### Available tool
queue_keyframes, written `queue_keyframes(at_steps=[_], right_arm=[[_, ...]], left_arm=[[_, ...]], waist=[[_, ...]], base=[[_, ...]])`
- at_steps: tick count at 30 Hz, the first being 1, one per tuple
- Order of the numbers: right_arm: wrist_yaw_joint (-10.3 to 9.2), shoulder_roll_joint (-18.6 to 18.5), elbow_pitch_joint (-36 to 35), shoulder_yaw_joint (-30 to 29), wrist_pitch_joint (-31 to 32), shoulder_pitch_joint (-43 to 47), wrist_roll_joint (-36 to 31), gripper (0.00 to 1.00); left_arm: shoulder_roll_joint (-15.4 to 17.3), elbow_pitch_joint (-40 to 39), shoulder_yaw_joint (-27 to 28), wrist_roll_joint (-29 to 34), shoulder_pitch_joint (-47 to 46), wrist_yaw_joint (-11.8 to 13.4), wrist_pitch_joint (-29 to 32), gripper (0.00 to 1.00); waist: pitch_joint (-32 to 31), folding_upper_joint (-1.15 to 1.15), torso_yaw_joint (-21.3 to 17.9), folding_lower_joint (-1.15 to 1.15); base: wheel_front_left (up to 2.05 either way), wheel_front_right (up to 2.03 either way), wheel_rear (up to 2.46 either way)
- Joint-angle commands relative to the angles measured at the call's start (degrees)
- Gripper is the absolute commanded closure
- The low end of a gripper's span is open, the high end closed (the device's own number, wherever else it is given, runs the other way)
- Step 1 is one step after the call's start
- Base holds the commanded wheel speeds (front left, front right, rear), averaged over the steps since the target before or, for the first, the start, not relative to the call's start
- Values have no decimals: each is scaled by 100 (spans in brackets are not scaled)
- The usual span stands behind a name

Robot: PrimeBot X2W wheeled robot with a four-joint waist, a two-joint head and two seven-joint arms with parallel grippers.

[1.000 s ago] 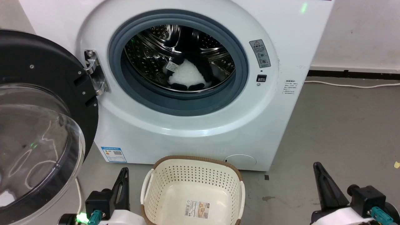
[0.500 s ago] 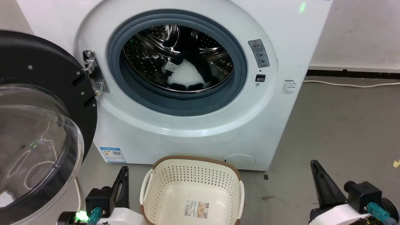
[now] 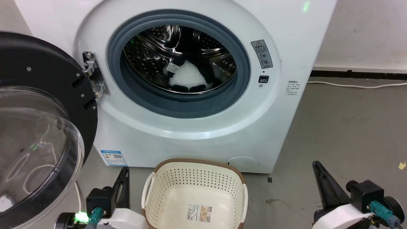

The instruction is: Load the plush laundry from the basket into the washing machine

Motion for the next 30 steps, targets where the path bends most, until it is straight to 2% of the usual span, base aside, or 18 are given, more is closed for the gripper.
queue_keyframes(at_steps=[1,30], right_arm=[[-3,-4,-33,6,26,-79,-64,100],[-4,-6,-61,18,356,-201,-291,100]], left_arm=[[-2,-45,27,64,-118,-20,27,100],[-39,-243,182,305,-197,-133,354,100]], waist=[[0,0,-2,0],[4,0,-54,0]], base=[[0,0,0],[0,0,0]])
